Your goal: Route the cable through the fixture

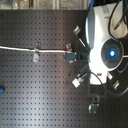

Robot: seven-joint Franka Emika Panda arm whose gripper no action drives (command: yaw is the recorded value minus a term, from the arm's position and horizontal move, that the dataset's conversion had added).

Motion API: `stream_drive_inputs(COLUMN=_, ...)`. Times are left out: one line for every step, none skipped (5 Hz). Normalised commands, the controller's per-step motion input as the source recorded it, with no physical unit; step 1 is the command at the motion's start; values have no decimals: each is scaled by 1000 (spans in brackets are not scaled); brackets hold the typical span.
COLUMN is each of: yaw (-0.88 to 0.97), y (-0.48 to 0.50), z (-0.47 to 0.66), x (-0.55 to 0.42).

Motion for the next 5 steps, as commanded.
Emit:
stream_drive_inputs(yaw=-668, y=-94, z=-105, x=101)
stream_drive_inputs(yaw=-563, y=-15, z=-102, x=41)
stream_drive_inputs(yaw=-546, y=-168, z=-190, x=31)
stream_drive_inputs(yaw=-583, y=-92, z=-250, x=-29)
stream_drive_inputs(yaw=0, y=97, z=-250, x=-118)
